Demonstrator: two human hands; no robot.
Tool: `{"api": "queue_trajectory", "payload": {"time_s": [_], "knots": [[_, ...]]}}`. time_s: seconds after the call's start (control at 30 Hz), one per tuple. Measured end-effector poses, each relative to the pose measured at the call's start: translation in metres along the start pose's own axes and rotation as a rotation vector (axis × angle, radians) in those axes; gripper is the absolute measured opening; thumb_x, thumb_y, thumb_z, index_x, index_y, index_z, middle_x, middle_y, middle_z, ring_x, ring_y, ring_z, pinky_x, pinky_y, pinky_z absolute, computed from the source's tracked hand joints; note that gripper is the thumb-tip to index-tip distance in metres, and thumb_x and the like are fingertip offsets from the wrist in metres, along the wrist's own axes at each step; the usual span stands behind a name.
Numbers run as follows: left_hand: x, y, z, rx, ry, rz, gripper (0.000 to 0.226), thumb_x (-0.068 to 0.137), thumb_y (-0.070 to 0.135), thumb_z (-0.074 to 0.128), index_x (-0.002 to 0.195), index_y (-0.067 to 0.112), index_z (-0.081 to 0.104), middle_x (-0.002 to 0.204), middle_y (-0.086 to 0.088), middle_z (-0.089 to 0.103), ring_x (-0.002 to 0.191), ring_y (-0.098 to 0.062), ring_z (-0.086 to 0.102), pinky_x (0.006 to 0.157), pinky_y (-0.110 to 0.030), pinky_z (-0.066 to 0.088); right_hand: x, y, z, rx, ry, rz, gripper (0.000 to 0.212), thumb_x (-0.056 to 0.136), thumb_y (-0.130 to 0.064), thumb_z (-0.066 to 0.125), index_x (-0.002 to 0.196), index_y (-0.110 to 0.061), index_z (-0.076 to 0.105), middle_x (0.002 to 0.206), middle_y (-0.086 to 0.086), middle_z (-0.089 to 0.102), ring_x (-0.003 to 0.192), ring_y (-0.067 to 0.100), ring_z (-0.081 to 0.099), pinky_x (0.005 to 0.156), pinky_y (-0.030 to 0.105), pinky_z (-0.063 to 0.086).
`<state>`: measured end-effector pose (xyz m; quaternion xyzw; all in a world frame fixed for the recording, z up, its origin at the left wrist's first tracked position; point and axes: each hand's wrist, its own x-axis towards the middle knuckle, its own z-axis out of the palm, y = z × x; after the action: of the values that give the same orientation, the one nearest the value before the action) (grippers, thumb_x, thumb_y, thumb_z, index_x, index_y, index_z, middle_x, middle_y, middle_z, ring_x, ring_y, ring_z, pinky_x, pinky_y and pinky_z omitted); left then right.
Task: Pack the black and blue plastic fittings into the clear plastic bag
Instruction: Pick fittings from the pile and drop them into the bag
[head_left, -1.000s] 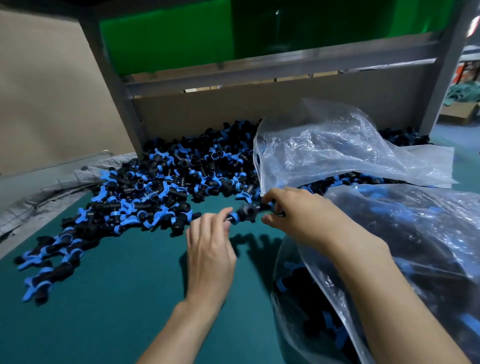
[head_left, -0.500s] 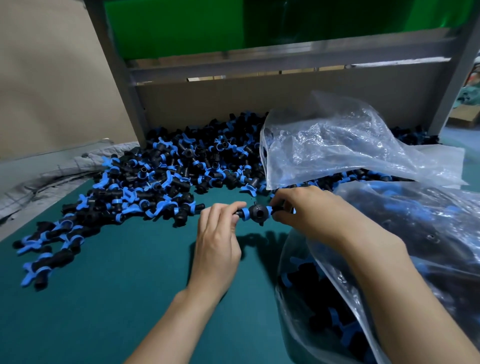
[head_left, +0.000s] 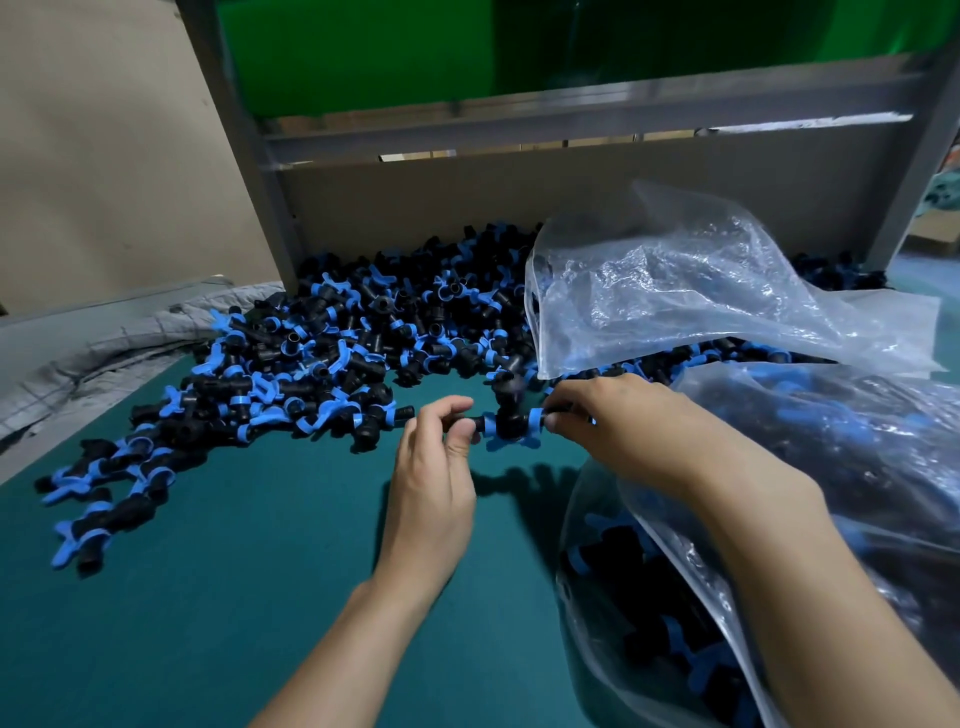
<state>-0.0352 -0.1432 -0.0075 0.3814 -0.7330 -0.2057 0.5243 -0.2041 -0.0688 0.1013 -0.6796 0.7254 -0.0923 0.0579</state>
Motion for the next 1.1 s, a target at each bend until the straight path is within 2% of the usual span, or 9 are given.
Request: {"api": "queue_trajectory", "payload": {"time_s": [0.13, 0.23, 0.3, 0.43, 0.63, 0.8, 0.97, 1.03, 1.1], "knots": [[0.0008, 0.0003, -0.0013, -0.023, 0.041, -0.011, 0.015, 0.097, 0.06, 0.029, 0.1, 0.058, 0.044, 0.086, 0.017, 0.062, 0.089, -0.012, 0.059, 0.074, -0.029, 0.042, 0.0009, -0.0005, 0.0016, 0.026, -0.047, 0.004, 0.033, 0.107, -0.04, 0.033, 0.113, -0.023, 0.06, 0.106, 0.002, 0.067, 0.097, 0.026, 0.061, 0.087, 0.043, 0.051], [0.0, 0.0, -0.0013, -0.037, 0.033, -0.011, 0.018, 0.098, 0.061, 0.029, 0.099, 0.055, 0.046, 0.085, 0.016, 0.062, 0.088, -0.015, 0.06, 0.074, -0.036, 0.045, 0.0009, -0.0004, 0.0019, 0.052, -0.06, 0.01, 0.034, 0.107, -0.039, 0.032, 0.114, -0.022, 0.06, 0.105, 0.004, 0.067, 0.097, 0.028, 0.061, 0.089, 0.044, 0.05], [0.0001, -0.0008, -0.0007, -0.053, 0.028, -0.013, 0.017, 0.098, 0.059, 0.031, 0.101, 0.054, 0.047, 0.088, 0.016, 0.062, 0.09, -0.011, 0.06, 0.075, -0.032, 0.045, 0.0009, -0.0004, 0.0019, 0.064, -0.059, 0.009, 0.032, 0.107, -0.038, 0.034, 0.114, -0.022, 0.061, 0.106, 0.004, 0.067, 0.097, 0.027, 0.061, 0.089, 0.044, 0.05], [-0.0003, -0.0022, -0.0002, -0.069, 0.0, -0.013, 0.015, 0.099, 0.056, 0.033, 0.105, 0.056, 0.046, 0.103, 0.013, 0.06, 0.099, -0.001, 0.058, 0.078, -0.011, 0.04, 0.001, 0.0005, 0.0017, 0.086, -0.043, 0.009, 0.024, 0.103, -0.039, 0.045, 0.115, -0.025, 0.061, 0.106, 0.001, 0.066, 0.096, 0.024, 0.06, 0.087, 0.04, 0.049], [-0.0012, -0.0013, -0.0009, -0.051, -0.017, 0.019, 0.018, 0.101, 0.043, 0.037, 0.106, 0.058, 0.046, 0.107, 0.016, 0.054, 0.104, 0.007, 0.052, 0.083, -0.002, 0.033, 0.0014, 0.004, 0.0046, 0.099, -0.021, 0.01, 0.014, 0.099, -0.041, 0.052, 0.108, -0.03, 0.056, 0.102, -0.001, 0.063, 0.092, 0.023, 0.057, 0.079, 0.037, 0.047], [-0.0013, -0.0007, -0.0018, -0.028, -0.024, 0.031, 0.019, 0.102, 0.04, 0.037, 0.106, 0.058, 0.045, 0.107, 0.015, 0.054, 0.105, 0.007, 0.052, 0.083, -0.001, 0.032, 0.0019, 0.0052, 0.005, 0.092, -0.013, 0.013, 0.014, 0.098, -0.042, 0.053, 0.107, -0.032, 0.056, 0.1, -0.003, 0.062, 0.088, 0.022, 0.057, 0.074, 0.037, 0.046], [-0.0014, 0.0002, -0.0026, -0.035, -0.022, 0.011, 0.019, 0.102, 0.039, 0.039, 0.106, 0.056, 0.047, 0.108, 0.015, 0.056, 0.105, 0.006, 0.053, 0.083, -0.003, 0.034, 0.0016, 0.0045, 0.0053, 0.093, -0.005, 0.011, 0.016, 0.099, -0.044, 0.051, 0.11, -0.033, 0.054, 0.102, -0.002, 0.062, 0.093, 0.023, 0.058, 0.083, 0.041, 0.049], [0.0001, 0.0012, -0.0029, -0.072, 0.009, -0.035, 0.016, 0.102, 0.04, 0.039, 0.106, 0.05, 0.051, 0.107, 0.013, 0.059, 0.104, 0.001, 0.056, 0.084, -0.009, 0.039, 0.0017, 0.0032, 0.0048, 0.098, 0.015, 0.016, 0.024, 0.1, -0.049, 0.047, 0.117, -0.033, 0.051, 0.103, -0.001, 0.063, 0.094, 0.024, 0.06, 0.084, 0.04, 0.05], [0.0027, 0.003, -0.0042, -0.136, 0.081, -0.103, 0.015, 0.102, 0.04, 0.04, 0.104, 0.04, 0.055, 0.103, 0.013, 0.063, 0.1, -0.001, 0.059, 0.083, -0.015, 0.043, 0.0016, 0.0014, 0.0035, 0.115, 0.059, 0.021, 0.027, 0.1, -0.051, 0.044, 0.117, -0.032, 0.053, 0.092, -0.002, 0.067, 0.088, 0.023, 0.062, 0.081, 0.038, 0.051]]}}
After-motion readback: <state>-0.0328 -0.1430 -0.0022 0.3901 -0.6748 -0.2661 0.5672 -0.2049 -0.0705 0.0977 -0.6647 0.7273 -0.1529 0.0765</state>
